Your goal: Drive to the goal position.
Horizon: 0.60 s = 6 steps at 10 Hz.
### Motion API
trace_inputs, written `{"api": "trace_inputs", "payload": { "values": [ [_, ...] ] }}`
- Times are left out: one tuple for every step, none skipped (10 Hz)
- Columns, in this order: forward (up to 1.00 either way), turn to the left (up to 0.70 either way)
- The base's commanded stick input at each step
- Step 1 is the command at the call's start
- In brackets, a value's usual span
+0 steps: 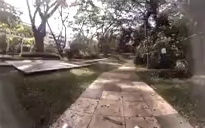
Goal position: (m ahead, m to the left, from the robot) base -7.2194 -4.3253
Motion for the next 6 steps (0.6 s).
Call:
{"api": "trace_inputs", "payload": {
  "values": [
    [0.7,0.0],
    [0.7,0.0],
    [0.7,0.0],
    [0.7,0.0],
    [0.7,0.0],
    [0.7,0.0]
  ]
}}
